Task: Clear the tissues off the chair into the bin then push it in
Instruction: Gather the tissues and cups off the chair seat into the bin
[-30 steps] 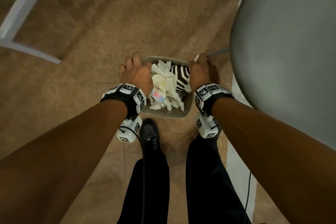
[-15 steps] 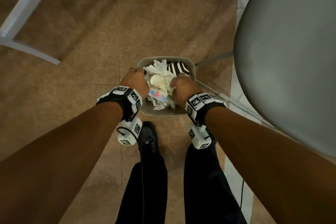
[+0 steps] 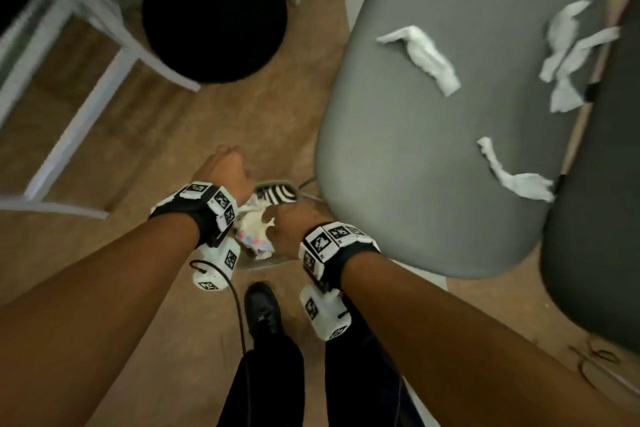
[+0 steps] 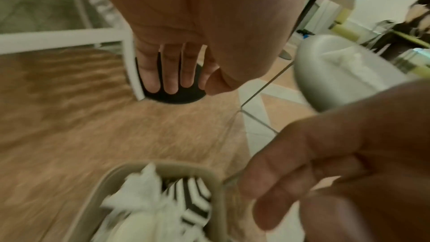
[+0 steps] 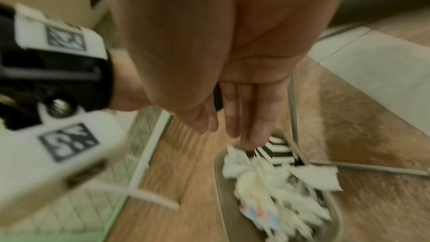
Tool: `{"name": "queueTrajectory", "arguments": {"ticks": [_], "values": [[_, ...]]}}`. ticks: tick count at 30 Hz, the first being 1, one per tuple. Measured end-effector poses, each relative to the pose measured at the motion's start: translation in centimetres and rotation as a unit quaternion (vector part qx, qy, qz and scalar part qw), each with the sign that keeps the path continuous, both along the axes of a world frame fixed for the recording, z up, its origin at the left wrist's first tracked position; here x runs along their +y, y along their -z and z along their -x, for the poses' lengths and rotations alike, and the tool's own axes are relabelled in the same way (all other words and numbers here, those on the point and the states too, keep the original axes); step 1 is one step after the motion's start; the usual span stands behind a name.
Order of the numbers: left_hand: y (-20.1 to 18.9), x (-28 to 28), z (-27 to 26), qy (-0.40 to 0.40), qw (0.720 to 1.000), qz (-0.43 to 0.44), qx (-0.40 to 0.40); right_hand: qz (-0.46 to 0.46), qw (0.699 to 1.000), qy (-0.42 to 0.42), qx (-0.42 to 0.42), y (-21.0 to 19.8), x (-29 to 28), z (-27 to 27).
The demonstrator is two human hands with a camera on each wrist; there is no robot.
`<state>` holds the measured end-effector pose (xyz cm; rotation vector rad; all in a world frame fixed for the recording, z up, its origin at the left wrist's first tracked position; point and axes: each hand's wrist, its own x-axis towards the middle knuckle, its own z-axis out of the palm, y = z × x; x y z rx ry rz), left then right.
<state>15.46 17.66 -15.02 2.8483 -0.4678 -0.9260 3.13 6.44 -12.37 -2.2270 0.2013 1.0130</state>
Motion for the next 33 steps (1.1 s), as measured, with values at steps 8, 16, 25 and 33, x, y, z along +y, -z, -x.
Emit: {"name": "queueTrajectory", "arguments": {"ticks": [8, 16, 25, 33], "values": [[-12.5, -22.0, -1.7, 0.105, 0.987, 0.115, -0.046, 0.095, 0.961, 0.230, -0.123, -11.8, -19.5, -0.9], [-8.6, -33.4, 2.4, 0.189, 0.973, 0.109, -0.069, 0.241, 0.909, 0.337, 0.047, -5.0, -30.7, 10.6], [-3.5, -34.1, 0.9, 0.241, 0.967, 0.052, -0.060, 0.216, 0.920, 0.322, -0.044, -3.0, -37.4, 8.5], [-2.8, -32.8, -0.2, 0.239, 0.961, 0.134, -0.023, 0.266, 0.875, 0.376, -0.151, -2.8, -46.2, 1.5]]}}
